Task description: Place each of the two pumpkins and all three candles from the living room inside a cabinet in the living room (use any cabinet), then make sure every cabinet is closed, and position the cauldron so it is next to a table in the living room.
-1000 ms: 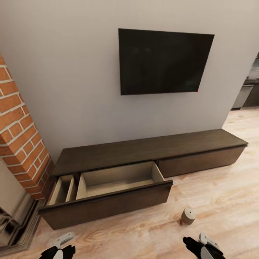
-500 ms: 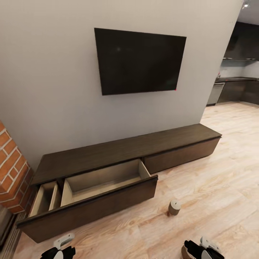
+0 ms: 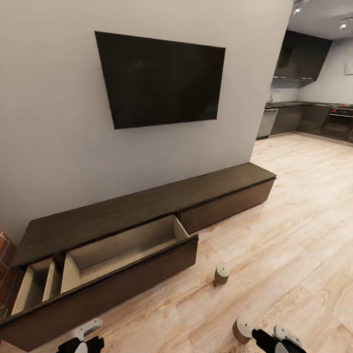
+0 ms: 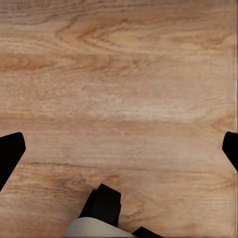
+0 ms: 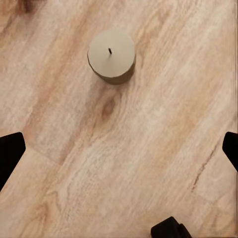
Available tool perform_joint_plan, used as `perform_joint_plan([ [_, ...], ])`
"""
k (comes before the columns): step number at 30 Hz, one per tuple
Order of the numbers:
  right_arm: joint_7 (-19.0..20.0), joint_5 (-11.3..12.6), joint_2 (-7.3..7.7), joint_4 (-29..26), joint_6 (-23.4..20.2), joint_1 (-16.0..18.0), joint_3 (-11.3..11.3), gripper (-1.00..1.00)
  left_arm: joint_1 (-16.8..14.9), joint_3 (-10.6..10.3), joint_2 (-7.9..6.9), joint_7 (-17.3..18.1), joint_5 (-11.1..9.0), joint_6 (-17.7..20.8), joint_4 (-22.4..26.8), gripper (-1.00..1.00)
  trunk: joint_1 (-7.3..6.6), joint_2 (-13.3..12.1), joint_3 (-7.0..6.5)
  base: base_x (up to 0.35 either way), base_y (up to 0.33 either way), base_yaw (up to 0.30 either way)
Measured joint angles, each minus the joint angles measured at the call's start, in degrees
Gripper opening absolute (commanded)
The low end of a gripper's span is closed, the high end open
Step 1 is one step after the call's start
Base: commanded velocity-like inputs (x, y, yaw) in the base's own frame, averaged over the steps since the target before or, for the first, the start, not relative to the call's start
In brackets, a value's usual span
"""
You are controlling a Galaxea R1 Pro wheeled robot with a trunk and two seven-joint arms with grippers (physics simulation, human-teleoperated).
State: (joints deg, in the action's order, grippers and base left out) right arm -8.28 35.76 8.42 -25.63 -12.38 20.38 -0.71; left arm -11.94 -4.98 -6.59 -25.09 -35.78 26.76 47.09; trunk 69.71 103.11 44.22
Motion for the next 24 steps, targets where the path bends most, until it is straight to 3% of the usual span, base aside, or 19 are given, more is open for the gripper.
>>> perform_joint_plan([
  [14, -0.1, 0.0, -0.05, 0.2, 0.0, 0.0, 0.1, 1.00, 0.0, 0.0, 0.86, 0.0, 0.1, 0.0, -0.1, 1.00, -0.03, 0.0, 0.77, 0.230, 0.000, -0.241],
  [24, -0.1, 0.0, -0.08, 0.5, 0.1, 0.0, 0.1, 1.00, 0.0, 0.0, 0.79, 0.0, 0.1, 0.0, -0.1, 1.00, 0.00, 0.0, 1.28, 0.040, 0.087, -0.244],
])
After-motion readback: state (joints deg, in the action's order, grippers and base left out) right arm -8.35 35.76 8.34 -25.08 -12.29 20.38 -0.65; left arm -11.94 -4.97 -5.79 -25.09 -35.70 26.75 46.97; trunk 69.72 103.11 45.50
